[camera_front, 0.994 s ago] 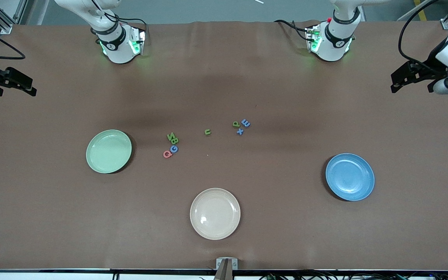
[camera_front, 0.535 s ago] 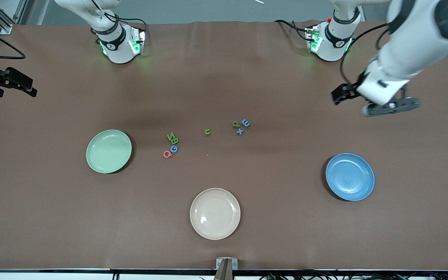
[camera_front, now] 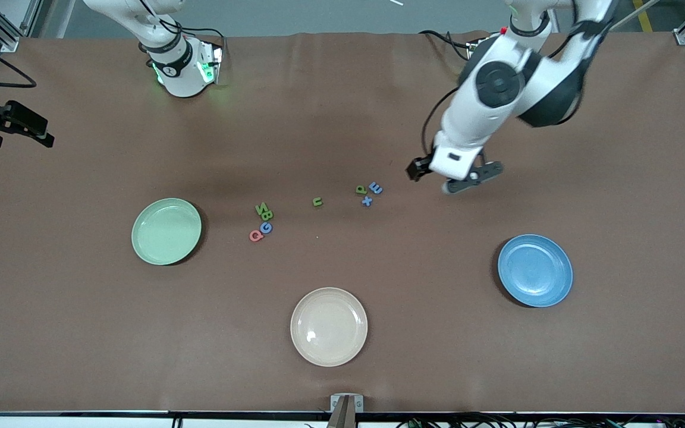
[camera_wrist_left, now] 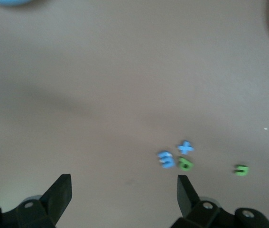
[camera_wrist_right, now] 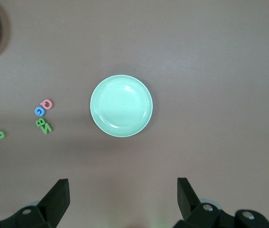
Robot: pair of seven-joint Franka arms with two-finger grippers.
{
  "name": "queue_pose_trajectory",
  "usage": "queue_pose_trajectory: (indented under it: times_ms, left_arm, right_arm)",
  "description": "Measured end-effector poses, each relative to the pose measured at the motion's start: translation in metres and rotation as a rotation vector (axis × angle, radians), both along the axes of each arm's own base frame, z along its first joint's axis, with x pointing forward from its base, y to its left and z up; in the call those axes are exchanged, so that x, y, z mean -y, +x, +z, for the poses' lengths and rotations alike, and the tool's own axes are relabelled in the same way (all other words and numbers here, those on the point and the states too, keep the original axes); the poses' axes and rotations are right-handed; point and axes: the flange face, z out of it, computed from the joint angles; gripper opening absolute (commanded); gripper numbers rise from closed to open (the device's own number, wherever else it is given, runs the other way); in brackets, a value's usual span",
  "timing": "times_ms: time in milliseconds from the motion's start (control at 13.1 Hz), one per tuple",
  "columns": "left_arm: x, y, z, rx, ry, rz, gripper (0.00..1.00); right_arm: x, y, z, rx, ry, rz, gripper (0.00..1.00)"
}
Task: Sort upper and lower case letters into plates
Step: 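Move the left gripper to the blue m while the right gripper reaches letters, then grasp the blue m while the right gripper grasps the pink letter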
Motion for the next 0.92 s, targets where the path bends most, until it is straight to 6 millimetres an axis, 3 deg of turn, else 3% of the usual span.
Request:
queue_pose_trajectory:
  times_ms: [153,306,535,688,917]
  left_arm:
    - [0.030,-0.013,-0.037,-0.033,0.016,0.051,0.85]
    - [0.054,-0.025,-0.069,-0.057,0.012,0.112,0.78]
    - [0.077,-0.039,-0.113,-0.071,0.024,0.165,0.72]
    - [0.085,-0.046,-0.139,-0.058,0.053,0.193,0.71]
    - [0.089,-0.050,-0.167,-0.037,0.075,0.236,0.69]
  right_arm:
    - [0.000,0.006,-0.009,-0.014,0.000,0.000,1.00]
    - [0.000,0.027,-0.034,-0.024,-0.002,-0.001,1.00]
    - [-0.004,0.075,-0.103,-0.044,-0.006,0.007,1.00]
    - [-0.022,0.104,-0.149,-0.043,-0.002,0.006,1.00]
    - [-0.062,0.125,-0.191,-0.039,0.051,-0.151,1.00]
